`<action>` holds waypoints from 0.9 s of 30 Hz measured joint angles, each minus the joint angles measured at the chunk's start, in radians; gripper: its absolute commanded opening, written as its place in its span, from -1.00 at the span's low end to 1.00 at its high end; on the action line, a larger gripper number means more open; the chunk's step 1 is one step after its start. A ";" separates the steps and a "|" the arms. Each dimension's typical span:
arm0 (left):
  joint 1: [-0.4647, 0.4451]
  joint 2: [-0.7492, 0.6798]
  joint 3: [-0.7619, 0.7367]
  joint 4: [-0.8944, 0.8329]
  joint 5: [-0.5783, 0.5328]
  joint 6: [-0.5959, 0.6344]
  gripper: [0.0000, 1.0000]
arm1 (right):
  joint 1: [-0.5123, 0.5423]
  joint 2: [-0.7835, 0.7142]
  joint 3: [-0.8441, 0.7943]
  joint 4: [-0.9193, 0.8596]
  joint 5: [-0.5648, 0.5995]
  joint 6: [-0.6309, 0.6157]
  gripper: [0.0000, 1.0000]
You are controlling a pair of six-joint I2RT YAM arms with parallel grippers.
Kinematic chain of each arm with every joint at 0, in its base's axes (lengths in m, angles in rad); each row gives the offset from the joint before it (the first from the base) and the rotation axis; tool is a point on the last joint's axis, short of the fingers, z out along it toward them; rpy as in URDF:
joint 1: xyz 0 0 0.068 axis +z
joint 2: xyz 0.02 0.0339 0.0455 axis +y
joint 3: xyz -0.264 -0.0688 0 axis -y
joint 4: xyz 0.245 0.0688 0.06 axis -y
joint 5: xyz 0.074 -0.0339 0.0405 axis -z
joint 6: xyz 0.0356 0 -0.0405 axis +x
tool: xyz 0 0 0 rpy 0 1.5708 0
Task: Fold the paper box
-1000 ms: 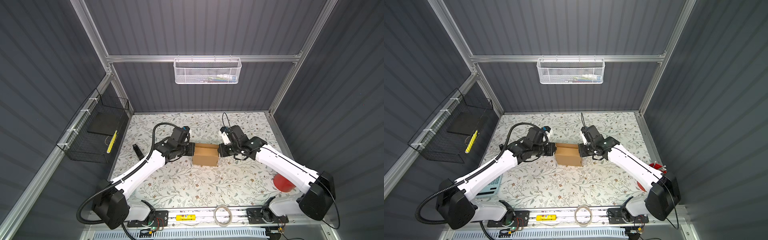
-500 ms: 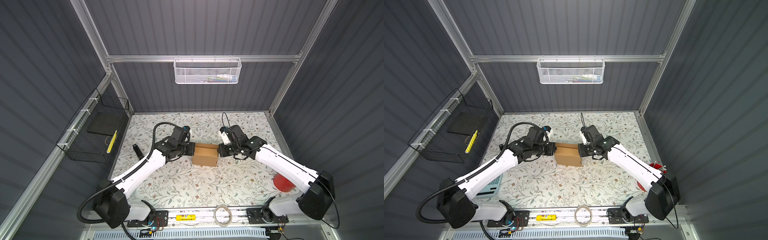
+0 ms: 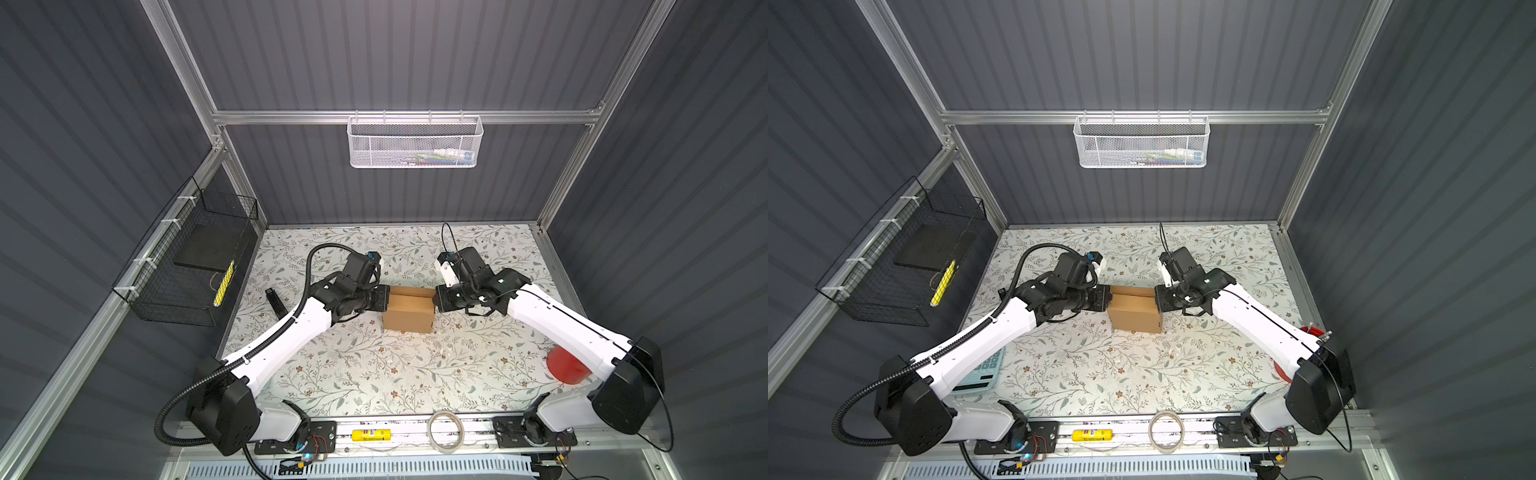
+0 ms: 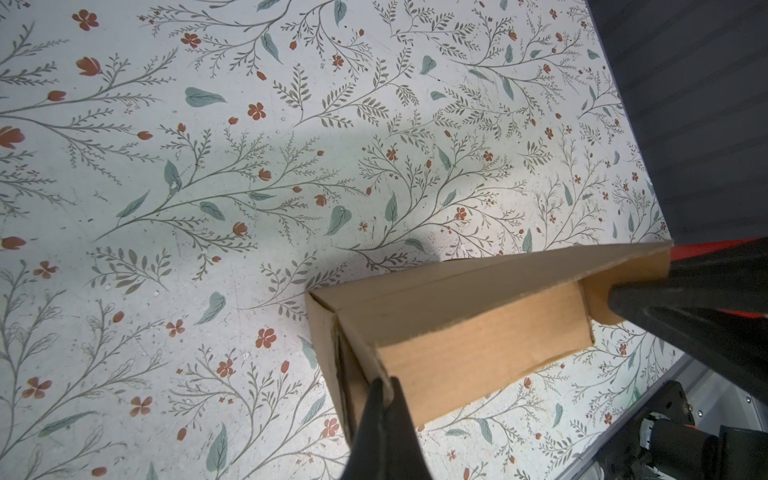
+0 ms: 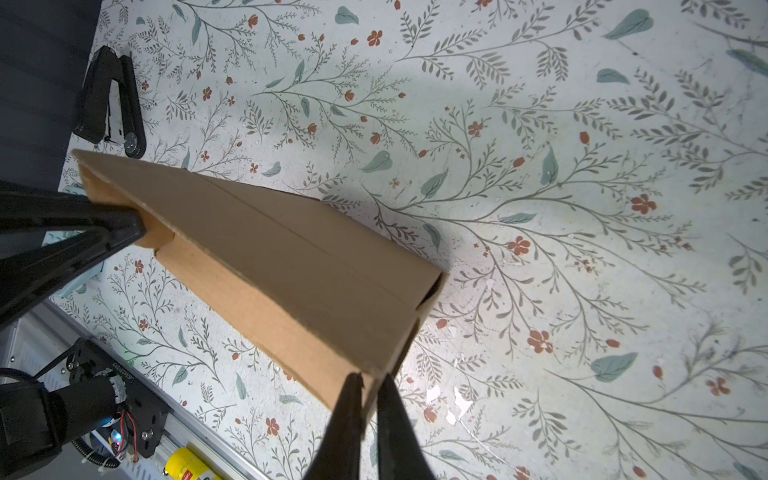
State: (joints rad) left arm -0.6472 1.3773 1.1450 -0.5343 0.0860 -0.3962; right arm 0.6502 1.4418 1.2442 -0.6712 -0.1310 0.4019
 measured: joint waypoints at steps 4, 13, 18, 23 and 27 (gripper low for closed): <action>0.000 0.002 0.001 0.003 0.000 0.001 -1.00 | -0.002 0.001 0.002 -0.002 -0.002 0.003 -0.75; 0.000 0.003 0.001 0.004 0.000 0.001 -1.00 | -0.002 0.007 0.010 -0.005 -0.004 0.010 -0.75; 0.000 0.003 0.001 0.004 0.000 0.001 -1.00 | -0.002 0.011 0.013 -0.007 -0.005 0.017 -0.75; 0.000 0.004 0.001 0.006 0.000 0.001 -1.00 | -0.002 0.011 0.013 -0.007 -0.005 0.021 -0.75; 0.000 0.004 0.001 0.006 0.000 0.001 -1.00 | -0.002 0.011 0.014 -0.007 -0.007 0.025 -0.75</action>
State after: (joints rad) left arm -0.6472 1.3815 1.1458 -0.5278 0.0864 -0.3954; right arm 0.6479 1.4525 1.2579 -0.6781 -0.1383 0.4267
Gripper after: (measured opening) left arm 0.049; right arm 0.123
